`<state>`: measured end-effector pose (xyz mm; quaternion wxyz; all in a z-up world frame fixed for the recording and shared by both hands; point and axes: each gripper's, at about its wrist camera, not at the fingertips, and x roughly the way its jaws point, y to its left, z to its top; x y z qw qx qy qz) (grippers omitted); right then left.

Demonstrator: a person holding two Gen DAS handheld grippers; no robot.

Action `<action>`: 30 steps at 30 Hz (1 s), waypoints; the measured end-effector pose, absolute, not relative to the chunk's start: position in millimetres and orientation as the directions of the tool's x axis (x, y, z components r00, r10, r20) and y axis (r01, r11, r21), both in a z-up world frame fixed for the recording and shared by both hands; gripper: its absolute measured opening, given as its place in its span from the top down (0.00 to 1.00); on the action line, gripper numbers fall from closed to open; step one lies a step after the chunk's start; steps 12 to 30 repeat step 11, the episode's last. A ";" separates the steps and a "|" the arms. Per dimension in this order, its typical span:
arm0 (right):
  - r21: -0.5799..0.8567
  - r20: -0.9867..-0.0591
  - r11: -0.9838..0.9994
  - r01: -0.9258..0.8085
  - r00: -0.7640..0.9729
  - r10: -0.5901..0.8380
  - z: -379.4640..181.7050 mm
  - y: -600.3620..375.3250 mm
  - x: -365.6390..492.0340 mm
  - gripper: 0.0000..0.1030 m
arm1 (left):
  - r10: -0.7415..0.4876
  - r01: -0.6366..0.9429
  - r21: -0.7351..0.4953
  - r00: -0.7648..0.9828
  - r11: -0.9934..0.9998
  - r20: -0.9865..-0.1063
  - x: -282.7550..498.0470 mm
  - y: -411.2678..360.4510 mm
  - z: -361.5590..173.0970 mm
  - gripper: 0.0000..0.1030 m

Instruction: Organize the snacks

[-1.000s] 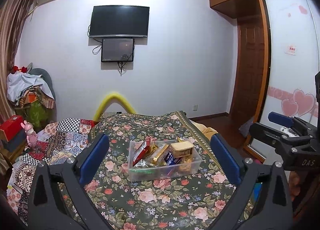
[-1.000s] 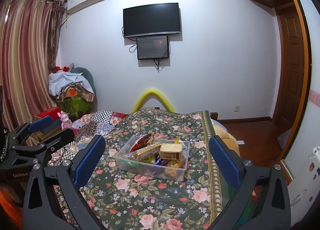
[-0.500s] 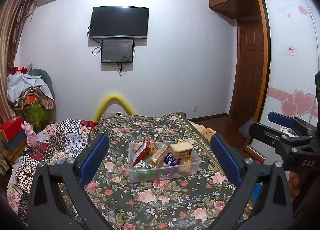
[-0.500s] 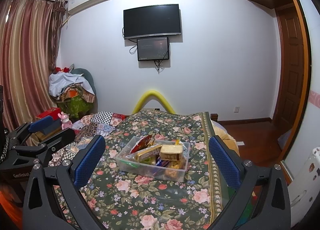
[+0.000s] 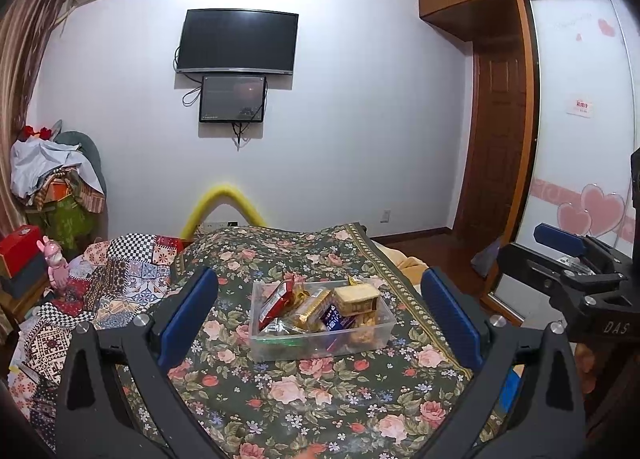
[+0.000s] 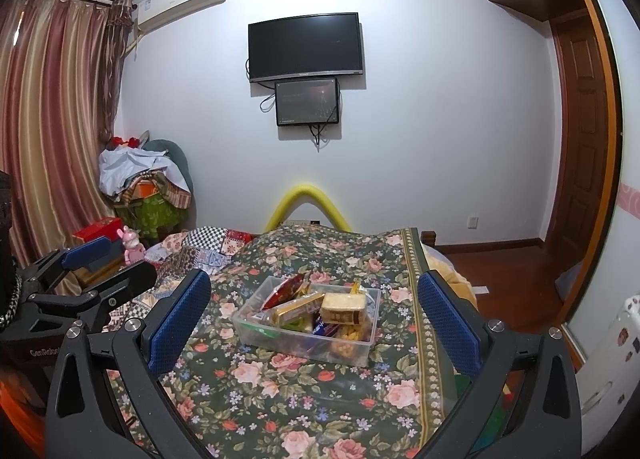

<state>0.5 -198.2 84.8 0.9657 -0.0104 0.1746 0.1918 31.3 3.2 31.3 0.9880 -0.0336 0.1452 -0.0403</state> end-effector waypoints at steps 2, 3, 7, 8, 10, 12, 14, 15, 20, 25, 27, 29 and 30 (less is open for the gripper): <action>0.049 -0.341 0.926 -0.373 0.866 0.367 85.2 -198.8 1.0 0.00 | -0.097 0.077 -0.079 0.953 0.994 -0.287 31.2 3.4 31.1 0.00; 0.050 -0.342 0.926 -0.373 0.865 0.367 84.9 -198.9 1.0 0.00 | -0.102 0.082 -0.079 0.952 0.994 -0.289 31.1 3.1 31.1 0.00; 0.053 -0.343 0.926 -0.373 0.864 0.368 84.3 -198.8 1.5 0.00 | -0.103 0.085 -0.074 0.953 0.994 -0.286 31.2 1.3 30.7 0.00; 0.054 -0.344 0.926 -0.373 0.864 0.368 84.1 -198.8 1.8 0.00 | -0.106 0.089 -0.073 0.952 0.993 -0.287 31.2 0.7 30.5 0.00; 0.056 -0.344 0.926 -0.373 0.863 0.369 83.9 -199.4 2.2 0.00 | -0.106 0.089 -0.071 0.952 0.994 -0.288 31.2 0.6 30.3 0.00; 0.058 -0.345 0.926 -0.372 0.863 0.369 83.6 -199.5 2.3 0.00 | -0.104 0.087 -0.070 0.952 0.994 -0.288 31.4 0.9 30.0 0.00; 0.058 -0.345 0.926 -0.372 0.863 0.369 83.6 -199.5 2.3 0.00 | -0.104 0.087 -0.070 0.952 0.994 -0.288 31.4 0.9 30.0 0.00; 0.058 -0.345 0.926 -0.372 0.863 0.369 83.6 -199.5 2.3 0.00 | -0.104 0.087 -0.070 0.952 0.994 -0.288 31.4 0.9 30.0 0.00; 0.058 -0.345 0.926 -0.372 0.863 0.369 83.6 -199.5 2.3 0.00 | -0.104 0.087 -0.070 0.952 0.994 -0.288 31.4 0.9 30.0 0.00; 0.058 -0.345 0.926 -0.372 0.863 0.369 83.6 -199.5 2.3 0.00 | -0.104 0.087 -0.070 0.952 0.994 -0.288 31.4 0.9 30.0 0.00; 0.058 -0.345 0.926 -0.372 0.863 0.369 83.6 -199.5 2.3 0.00 | -0.104 0.087 -0.070 0.952 0.994 -0.288 31.4 0.9 30.0 0.00; 0.058 -0.345 0.926 -0.372 0.863 0.369 83.6 -199.5 2.3 0.00 | -0.104 0.087 -0.070 0.952 0.994 -0.288 31.4 0.9 30.0 0.00; 0.058 -0.345 0.926 -0.372 0.863 0.369 83.6 -199.5 2.3 0.00 | -0.104 0.087 -0.070 0.952 0.994 -0.288 31.4 0.9 30.0 0.00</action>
